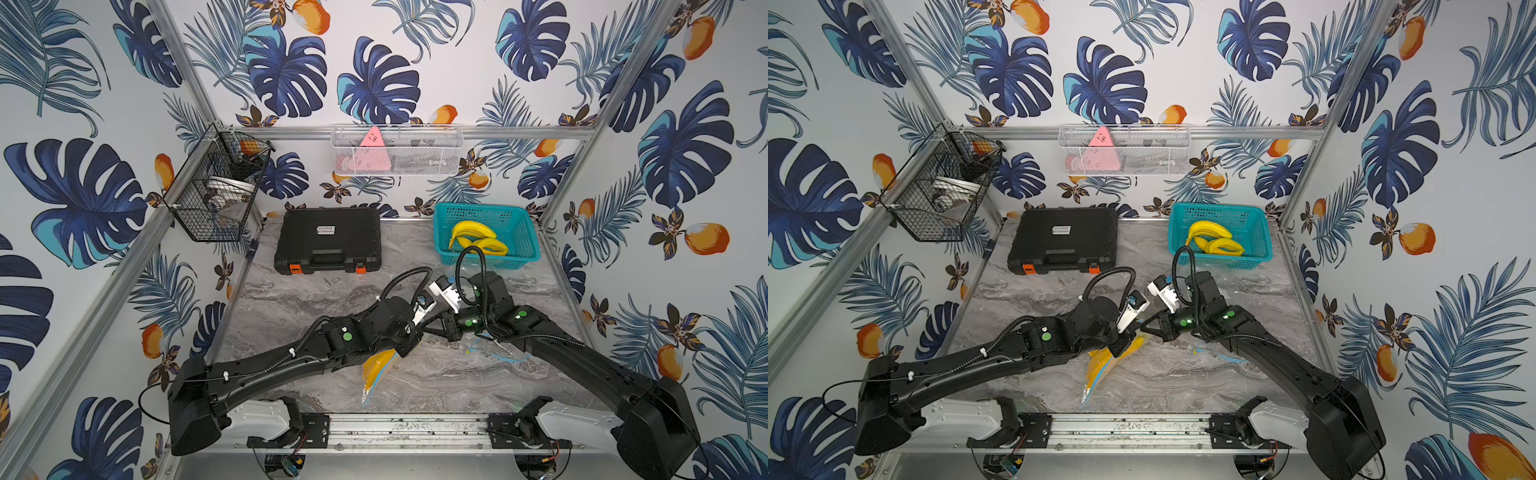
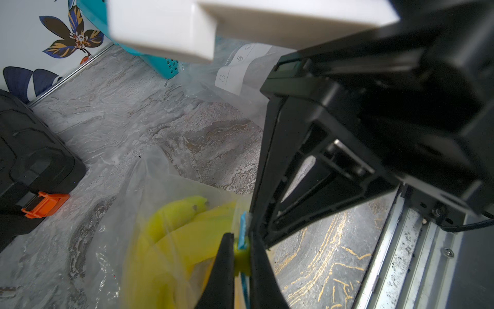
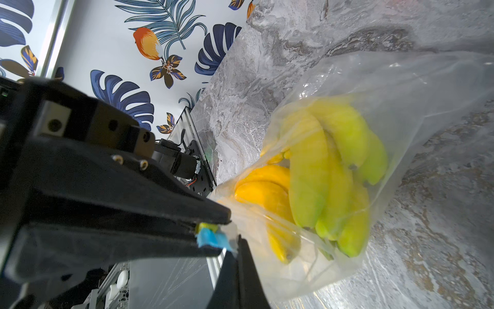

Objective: Open the zip-top bag and take out the banana
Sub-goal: Unzip the zipper on the zipper food storage bag.

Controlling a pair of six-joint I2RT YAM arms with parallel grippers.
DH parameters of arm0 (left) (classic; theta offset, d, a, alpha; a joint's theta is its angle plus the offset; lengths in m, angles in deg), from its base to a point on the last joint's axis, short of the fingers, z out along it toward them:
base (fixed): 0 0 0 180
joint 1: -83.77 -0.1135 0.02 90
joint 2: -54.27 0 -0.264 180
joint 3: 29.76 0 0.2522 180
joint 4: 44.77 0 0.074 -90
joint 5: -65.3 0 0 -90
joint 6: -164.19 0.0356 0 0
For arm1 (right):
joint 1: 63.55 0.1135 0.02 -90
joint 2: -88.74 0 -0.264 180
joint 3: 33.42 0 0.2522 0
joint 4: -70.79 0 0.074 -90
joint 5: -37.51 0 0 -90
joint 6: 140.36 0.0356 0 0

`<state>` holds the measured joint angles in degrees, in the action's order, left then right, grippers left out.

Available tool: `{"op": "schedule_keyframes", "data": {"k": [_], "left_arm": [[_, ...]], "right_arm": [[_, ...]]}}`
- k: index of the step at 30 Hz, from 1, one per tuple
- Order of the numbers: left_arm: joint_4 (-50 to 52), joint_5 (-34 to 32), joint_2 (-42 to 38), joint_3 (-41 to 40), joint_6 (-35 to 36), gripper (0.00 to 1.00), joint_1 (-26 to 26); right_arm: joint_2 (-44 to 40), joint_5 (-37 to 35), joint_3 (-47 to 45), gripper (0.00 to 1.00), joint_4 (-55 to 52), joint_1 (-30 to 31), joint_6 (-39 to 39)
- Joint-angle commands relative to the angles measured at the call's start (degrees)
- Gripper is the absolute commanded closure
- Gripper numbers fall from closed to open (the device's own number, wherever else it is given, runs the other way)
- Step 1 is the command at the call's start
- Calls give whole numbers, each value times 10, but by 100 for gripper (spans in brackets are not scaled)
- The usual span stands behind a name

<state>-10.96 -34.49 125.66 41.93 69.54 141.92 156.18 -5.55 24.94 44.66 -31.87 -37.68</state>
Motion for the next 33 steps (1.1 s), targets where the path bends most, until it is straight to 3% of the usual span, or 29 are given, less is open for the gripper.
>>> {"op": "schedule_keyframes", "data": {"k": [1, 6, 17, 25, 33], "left_arm": [[-3, -13, -9, -5, -9, 100, 0], [-13, 11, -19, -22, -24, 100, 0], [10, 10, -33, -42, -45, 100, 10], [59, -1, -94, -109, -99, 100, 28], [110, -26, -123, -124, -146, 100, 71]], "right_arm": [[-16, -2, -20, 100, 38, -24, 28], [-54, -11, -59, 100, 93, -90, 64], [-80, -35, -93, 100, 145, -152, 83], [-73, 26, -99, 100, 172, -279, 64], [-42, 52, -107, 100, 221, -317, 83]]}}
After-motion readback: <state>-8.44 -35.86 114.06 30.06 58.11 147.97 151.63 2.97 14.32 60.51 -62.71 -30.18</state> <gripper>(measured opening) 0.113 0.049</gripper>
